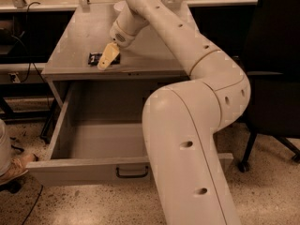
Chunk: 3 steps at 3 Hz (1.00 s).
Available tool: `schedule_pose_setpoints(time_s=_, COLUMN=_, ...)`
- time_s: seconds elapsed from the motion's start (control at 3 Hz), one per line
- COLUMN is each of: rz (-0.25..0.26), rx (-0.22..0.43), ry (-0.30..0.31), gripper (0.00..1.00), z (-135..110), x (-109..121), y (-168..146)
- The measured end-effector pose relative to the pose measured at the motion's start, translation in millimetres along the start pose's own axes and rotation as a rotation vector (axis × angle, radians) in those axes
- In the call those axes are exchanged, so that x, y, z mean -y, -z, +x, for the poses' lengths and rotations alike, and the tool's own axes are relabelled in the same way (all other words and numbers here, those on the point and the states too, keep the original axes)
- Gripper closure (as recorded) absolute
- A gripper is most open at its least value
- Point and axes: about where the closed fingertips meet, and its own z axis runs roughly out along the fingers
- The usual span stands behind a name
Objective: Place rxbar blueberry into top drawer
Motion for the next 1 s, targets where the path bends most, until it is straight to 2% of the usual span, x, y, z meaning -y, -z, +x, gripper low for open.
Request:
schedule_pose_setpoints(time_s=0.33, rz=-0.013, rx=-0.011, ry=-0.001, gripper=0.49, z=-0.2, x=-2.4, y=-5.2)
schedule_pose_setpoints(time_s=1.0, rz=-0.013, rx=-0.011, ry=0.000, gripper=0.96, z=-6.9, x=-1.7, y=4.0)
